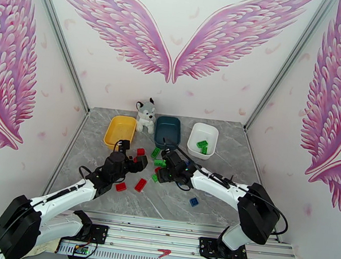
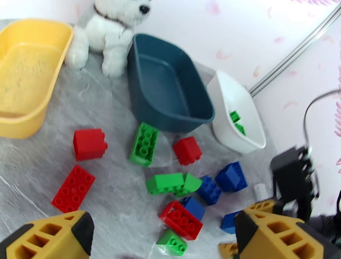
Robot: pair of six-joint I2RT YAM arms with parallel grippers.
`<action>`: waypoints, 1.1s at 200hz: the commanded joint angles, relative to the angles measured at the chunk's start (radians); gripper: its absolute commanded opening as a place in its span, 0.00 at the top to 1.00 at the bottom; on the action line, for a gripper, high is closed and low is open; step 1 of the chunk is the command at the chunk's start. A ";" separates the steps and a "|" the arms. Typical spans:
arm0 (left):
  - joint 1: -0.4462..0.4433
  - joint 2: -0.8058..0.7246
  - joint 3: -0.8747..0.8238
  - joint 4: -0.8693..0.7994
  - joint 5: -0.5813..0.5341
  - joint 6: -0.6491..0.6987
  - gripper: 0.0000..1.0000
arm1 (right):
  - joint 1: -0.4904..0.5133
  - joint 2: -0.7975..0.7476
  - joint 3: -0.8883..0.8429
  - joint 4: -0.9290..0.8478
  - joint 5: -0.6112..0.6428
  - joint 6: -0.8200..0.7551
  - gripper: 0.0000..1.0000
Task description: Sort the legos into containers by color
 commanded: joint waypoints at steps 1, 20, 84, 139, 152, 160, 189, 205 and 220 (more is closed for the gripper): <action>0.032 -0.041 -0.018 -0.035 0.013 0.015 0.07 | 0.009 0.057 0.022 0.040 -0.050 0.043 0.35; 0.053 -0.053 -0.031 -0.032 0.022 0.001 0.07 | 0.018 0.093 0.029 0.046 -0.076 0.059 0.35; 0.099 0.048 -0.042 0.025 0.099 -0.058 0.07 | 0.029 0.215 0.064 0.053 -0.122 0.076 0.37; 0.103 0.041 -0.047 0.029 0.097 -0.061 0.07 | 0.037 0.265 0.136 -0.002 0.056 0.040 0.29; 0.103 0.041 -0.047 0.026 0.092 -0.057 0.07 | 0.043 0.287 0.161 -0.018 0.093 0.030 0.29; 0.103 0.043 -0.047 0.027 0.092 -0.056 0.07 | 0.043 0.299 0.176 -0.027 0.109 0.025 0.29; 0.102 0.066 -0.042 0.035 0.103 -0.060 0.07 | 0.049 0.338 0.219 -0.054 0.149 0.011 0.32; 0.103 0.085 -0.043 0.046 0.113 -0.069 0.07 | 0.051 0.346 0.225 -0.056 0.155 0.004 0.34; 0.102 0.106 -0.043 0.058 0.122 -0.080 0.07 | 0.054 0.352 0.228 -0.058 0.154 0.001 0.37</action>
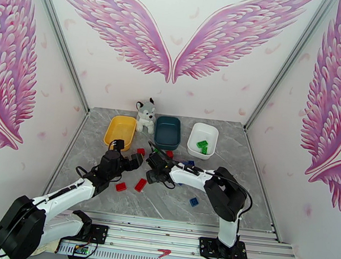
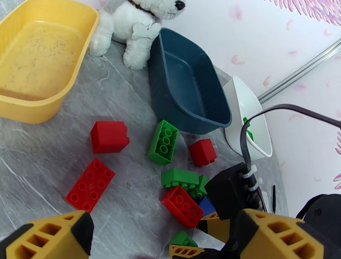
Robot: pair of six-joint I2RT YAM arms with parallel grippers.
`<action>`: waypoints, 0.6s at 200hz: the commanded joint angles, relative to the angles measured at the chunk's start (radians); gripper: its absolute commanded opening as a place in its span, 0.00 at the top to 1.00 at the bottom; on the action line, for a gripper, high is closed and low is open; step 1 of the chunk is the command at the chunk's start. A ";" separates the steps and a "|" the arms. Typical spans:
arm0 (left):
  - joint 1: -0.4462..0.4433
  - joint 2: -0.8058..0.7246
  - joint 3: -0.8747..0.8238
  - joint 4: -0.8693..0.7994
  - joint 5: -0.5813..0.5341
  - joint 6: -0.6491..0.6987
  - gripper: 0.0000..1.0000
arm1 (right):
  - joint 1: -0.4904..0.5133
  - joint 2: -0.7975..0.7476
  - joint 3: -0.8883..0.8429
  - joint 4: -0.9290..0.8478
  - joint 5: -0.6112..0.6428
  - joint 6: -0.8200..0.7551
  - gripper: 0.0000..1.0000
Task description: Sort the legos into containers by color
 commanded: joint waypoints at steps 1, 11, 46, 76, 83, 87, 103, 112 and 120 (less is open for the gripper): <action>0.003 0.033 -0.009 0.029 0.027 -0.018 0.07 | 0.014 0.023 0.029 -0.035 0.043 -0.018 0.37; 0.004 0.049 -0.011 0.040 0.035 -0.030 0.06 | 0.019 0.028 0.031 -0.035 0.039 -0.018 0.39; 0.005 0.094 -0.017 0.065 0.052 -0.068 0.04 | 0.033 0.042 0.033 -0.041 0.026 -0.016 0.48; 0.015 0.071 -0.041 0.076 0.046 -0.096 0.03 | 0.036 0.027 0.015 -0.032 0.012 -0.009 0.58; 0.017 0.055 -0.051 0.078 0.040 -0.106 0.03 | 0.036 0.025 0.012 -0.032 0.014 -0.008 0.61; 0.018 0.046 -0.058 0.079 0.036 -0.110 0.03 | 0.036 0.023 0.012 -0.033 0.016 -0.007 0.62; 0.029 -0.006 -0.089 0.088 0.019 -0.130 0.02 | 0.036 0.019 0.012 -0.034 0.023 -0.005 0.66; 0.036 -0.040 -0.110 0.094 0.006 -0.141 0.01 | 0.035 0.015 0.010 -0.034 0.024 -0.006 0.68; 0.040 -0.076 -0.130 0.096 -0.006 -0.148 0.01 | 0.036 0.011 0.008 -0.034 0.026 -0.006 0.68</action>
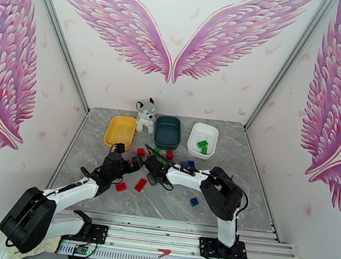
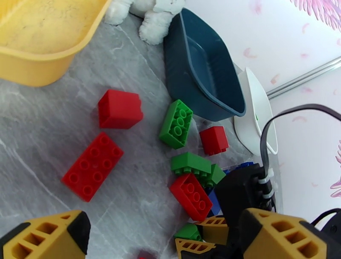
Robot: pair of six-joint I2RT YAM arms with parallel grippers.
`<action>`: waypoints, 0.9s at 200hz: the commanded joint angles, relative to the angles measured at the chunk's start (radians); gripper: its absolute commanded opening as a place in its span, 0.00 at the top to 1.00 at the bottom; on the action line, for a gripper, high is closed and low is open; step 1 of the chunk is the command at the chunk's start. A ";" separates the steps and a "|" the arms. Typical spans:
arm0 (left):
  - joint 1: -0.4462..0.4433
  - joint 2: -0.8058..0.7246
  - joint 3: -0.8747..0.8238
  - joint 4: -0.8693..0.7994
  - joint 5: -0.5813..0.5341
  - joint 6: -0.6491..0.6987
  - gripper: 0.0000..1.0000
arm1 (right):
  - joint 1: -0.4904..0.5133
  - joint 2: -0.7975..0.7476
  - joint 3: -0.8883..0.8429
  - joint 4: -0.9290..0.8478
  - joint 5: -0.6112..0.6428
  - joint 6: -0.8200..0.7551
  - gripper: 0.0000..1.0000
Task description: Sort the legos into containers by color
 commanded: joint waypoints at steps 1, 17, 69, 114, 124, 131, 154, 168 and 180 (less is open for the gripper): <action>0.016 -0.100 -0.051 0.030 -0.038 -0.040 0.01 | 0.006 -0.014 -0.003 -0.017 0.007 0.000 0.69; 0.019 -0.168 -0.070 0.020 -0.057 -0.039 0.01 | 0.005 -0.022 -0.003 -0.017 0.012 -0.001 0.72; 0.006 -0.288 -0.064 -0.014 -0.044 0.007 0.01 | -0.012 -0.119 -0.010 -0.025 0.098 -0.010 0.75; -0.129 -0.192 0.008 -0.017 -0.079 0.110 0.02 | -0.150 -0.257 -0.041 -0.031 0.134 -0.002 0.78; -0.162 -0.153 0.039 -0.030 -0.088 0.140 0.02 | -0.199 -0.281 -0.046 -0.029 0.124 0.007 0.78; -0.185 -0.119 0.061 -0.033 -0.091 0.162 0.02 | -0.236 -0.295 -0.048 -0.028 0.119 0.015 0.79; -0.244 0.003 0.129 -0.050 -0.083 0.206 0.04 | -0.343 -0.315 -0.030 -0.018 0.139 0.023 0.80; -0.276 0.071 0.155 -0.042 -0.079 0.212 0.04 | -0.399 -0.308 -0.006 -0.010 0.157 0.025 0.79; -0.297 0.123 0.179 -0.040 -0.075 0.222 0.04 | -0.448 -0.284 0.028 -0.005 0.153 0.031 0.78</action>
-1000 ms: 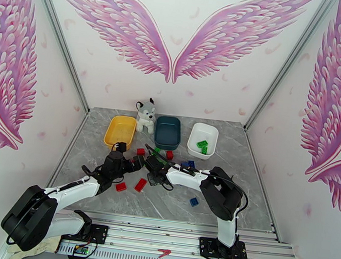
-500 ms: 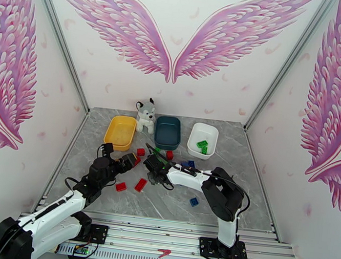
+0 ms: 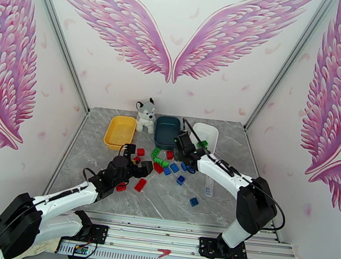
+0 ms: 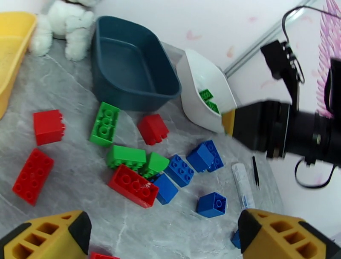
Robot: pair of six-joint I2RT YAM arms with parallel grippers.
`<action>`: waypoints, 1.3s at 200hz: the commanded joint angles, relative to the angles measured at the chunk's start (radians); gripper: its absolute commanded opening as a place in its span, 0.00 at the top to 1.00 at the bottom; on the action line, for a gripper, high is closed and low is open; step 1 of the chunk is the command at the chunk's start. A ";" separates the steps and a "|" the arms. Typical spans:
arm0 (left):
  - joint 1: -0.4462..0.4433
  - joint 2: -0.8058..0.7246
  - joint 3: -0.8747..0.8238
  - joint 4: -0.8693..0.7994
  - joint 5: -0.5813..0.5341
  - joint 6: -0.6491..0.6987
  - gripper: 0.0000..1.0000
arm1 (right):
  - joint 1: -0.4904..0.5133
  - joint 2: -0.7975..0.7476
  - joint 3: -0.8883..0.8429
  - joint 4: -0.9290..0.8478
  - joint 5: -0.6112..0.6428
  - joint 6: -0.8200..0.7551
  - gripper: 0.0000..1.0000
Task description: Sort the legos into containers by color
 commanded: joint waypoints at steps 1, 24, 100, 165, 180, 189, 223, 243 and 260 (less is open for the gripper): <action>-0.037 0.087 0.057 -0.023 0.002 0.058 0.04 | -0.064 0.017 0.054 0.004 0.029 0.022 0.78; -0.063 0.168 0.115 -0.058 0.009 0.074 0.05 | -0.150 0.105 0.154 -0.020 0.019 0.035 0.78; -0.051 0.082 0.091 -0.093 -0.056 0.078 0.05 | -0.272 0.237 0.259 -0.061 0.012 0.007 0.47; 0.005 -0.070 0.017 -0.095 -0.102 0.064 0.03 | -0.118 0.033 0.078 0.039 -0.098 -0.012 0.32; 0.027 -0.080 0.007 -0.095 -0.100 0.060 0.03 | -0.036 0.044 0.098 0.014 -0.094 -0.034 0.32; 0.046 -0.084 -0.002 -0.093 -0.096 0.052 0.03 | 0.012 0.057 0.100 0.012 -0.094 -0.045 0.32; 0.132 -0.081 -0.042 -0.054 -0.032 -0.006 0.03 | 0.106 0.177 0.189 -0.024 -0.196 -0.076 0.33; 0.174 -0.088 -0.065 -0.035 -0.001 -0.038 0.03 | 0.138 0.253 0.254 -0.031 -0.209 -0.103 0.32; 0.196 -0.101 -0.079 -0.025 0.008 -0.050 0.03 | 0.162 0.323 0.328 -0.068 -0.204 -0.113 0.28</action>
